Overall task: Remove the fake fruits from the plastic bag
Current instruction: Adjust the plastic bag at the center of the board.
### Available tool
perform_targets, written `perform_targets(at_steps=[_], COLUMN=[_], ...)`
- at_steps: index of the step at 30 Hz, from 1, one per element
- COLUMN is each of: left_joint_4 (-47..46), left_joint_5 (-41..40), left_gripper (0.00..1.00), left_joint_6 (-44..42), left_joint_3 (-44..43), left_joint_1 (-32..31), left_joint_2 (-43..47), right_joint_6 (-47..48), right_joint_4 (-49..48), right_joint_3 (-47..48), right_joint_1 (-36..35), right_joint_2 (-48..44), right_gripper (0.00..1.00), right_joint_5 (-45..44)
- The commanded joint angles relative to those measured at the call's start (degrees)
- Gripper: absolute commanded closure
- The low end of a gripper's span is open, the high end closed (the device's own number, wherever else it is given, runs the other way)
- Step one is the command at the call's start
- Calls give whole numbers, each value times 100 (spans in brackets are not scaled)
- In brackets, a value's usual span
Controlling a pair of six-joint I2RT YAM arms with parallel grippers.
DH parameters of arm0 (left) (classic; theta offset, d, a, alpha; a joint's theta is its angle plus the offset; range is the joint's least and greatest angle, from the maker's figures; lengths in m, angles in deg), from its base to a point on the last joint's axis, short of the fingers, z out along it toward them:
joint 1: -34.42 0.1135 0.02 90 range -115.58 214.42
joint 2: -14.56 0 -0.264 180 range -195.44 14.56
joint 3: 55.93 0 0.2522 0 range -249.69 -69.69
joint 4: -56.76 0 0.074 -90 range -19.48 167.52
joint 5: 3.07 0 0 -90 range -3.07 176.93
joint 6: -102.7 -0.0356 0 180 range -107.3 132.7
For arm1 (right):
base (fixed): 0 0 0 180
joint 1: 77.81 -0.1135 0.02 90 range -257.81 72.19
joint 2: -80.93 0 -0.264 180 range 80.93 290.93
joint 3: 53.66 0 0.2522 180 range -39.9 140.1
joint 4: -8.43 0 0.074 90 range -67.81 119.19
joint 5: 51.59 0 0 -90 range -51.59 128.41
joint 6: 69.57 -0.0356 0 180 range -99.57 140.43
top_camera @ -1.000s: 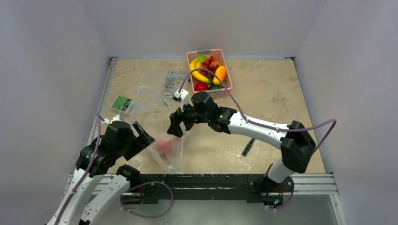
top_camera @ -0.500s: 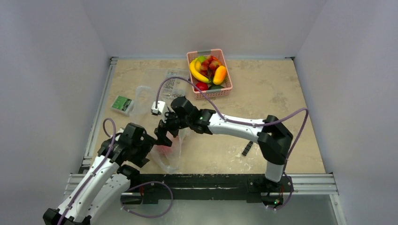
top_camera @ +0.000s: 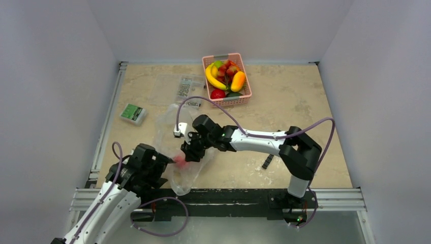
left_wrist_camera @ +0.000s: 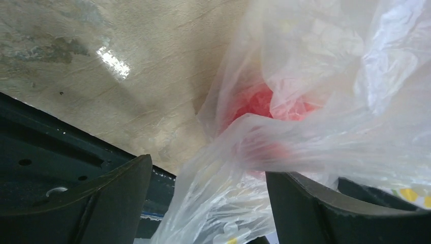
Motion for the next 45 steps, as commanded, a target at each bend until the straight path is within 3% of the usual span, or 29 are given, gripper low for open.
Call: perform_targets(at_steps=[1, 4, 7, 8, 14, 18, 20, 23, 29, 35, 38, 42, 45], left_joint_4=[363, 35, -622, -712, -1209, -505, -84, 95, -689, -2036, -2184, -2342, -1748], left_joint_5=[-107, -87, 288, 406, 774, 327, 148, 193, 462, 579, 619, 737, 691], left_gripper=[17, 16, 15, 15, 12, 0, 0, 0, 0, 0, 4, 2, 1], left_joint_6=[110, 83, -108, -127, -221, -102, 255, 807, 1095, 606, 168, -234, -356], left_joint_3=[-264, -244, -206, -217, -596, -1178, -1361, -1259, -752, -349, -214, -18, -114], left_joint_1=[-13, -10, -16, -11, -12, -16, -16, -16, -7, 124, 255, 291, 296], left_joint_2=[195, 274, 108, 3, -301, -103, 31, 186, -50, -803, -936, -592, -54], right_joint_6=[-290, -364, -376, -371, -260, -256, -330, -486, -550, -385, -450, -528, -752], right_joint_4=[-644, -1086, -1250, -1329, -1549, -1747, -1905, -2271, -2574, -2289, -2279, -2300, -2503], right_joint_3=[-622, -982, -929, -905, -644, -695, -818, -1086, -1220, -1149, -1299, -1528, -1733], right_joint_1=[-25, -30, -92, -103, -132, -132, -139, -149, -203, -366, -402, -422, -422], right_joint_2=[-794, -1067, -1022, -1011, -1045, -1127, -1196, -1311, -1306, -1212, -1248, -1249, -1380], right_gripper=[66, 79, 99, 100, 100, 100, 100, 100, 100, 100, 100, 100, 100], right_joint_5=[-234, -187, -266, -332, -531, -623, -680, -759, -672, -492, -365, -426, -548])
